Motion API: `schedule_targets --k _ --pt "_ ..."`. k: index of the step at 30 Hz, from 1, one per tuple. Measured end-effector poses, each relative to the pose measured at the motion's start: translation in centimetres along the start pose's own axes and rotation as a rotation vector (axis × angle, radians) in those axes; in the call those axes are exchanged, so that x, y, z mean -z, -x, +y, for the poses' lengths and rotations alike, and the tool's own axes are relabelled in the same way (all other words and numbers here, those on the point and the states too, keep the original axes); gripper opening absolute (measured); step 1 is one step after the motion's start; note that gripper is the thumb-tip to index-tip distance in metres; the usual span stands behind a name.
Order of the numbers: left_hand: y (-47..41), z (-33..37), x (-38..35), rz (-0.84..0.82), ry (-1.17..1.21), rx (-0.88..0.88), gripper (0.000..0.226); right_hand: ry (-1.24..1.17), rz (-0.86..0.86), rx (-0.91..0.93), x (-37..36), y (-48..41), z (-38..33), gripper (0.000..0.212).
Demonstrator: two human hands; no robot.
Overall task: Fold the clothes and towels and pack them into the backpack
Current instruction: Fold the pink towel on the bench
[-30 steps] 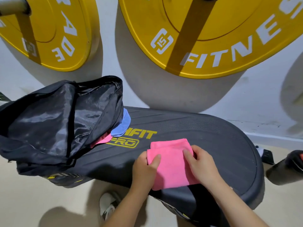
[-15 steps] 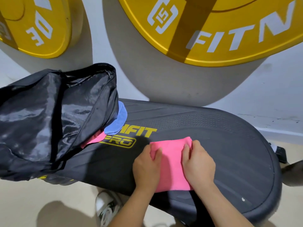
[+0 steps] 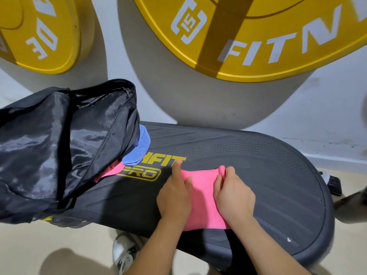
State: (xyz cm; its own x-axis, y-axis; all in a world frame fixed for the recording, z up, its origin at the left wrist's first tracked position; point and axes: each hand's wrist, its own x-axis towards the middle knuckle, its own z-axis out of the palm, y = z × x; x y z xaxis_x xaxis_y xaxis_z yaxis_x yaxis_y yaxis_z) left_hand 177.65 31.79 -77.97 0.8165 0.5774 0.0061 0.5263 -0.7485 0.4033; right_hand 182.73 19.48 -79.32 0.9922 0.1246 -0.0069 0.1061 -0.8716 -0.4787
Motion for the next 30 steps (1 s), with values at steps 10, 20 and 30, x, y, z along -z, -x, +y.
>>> schedule_targets --k 10,20,30 --pt "3.6 -1.0 -3.1 -0.092 -0.272 -0.451 0.062 -0.005 -0.100 0.010 0.5 -0.4 0.0 0.014" --pt "3.0 -1.2 -3.0 -0.256 -0.295 -0.408 0.062 -0.005 -0.194 0.527 -0.3 2.5 2.1 0.050" --pt "3.6 -4.4 -0.2 -0.348 -0.281 -0.420 0.081 0.261 -0.157 0.453 -0.8 2.9 1.7 0.055"
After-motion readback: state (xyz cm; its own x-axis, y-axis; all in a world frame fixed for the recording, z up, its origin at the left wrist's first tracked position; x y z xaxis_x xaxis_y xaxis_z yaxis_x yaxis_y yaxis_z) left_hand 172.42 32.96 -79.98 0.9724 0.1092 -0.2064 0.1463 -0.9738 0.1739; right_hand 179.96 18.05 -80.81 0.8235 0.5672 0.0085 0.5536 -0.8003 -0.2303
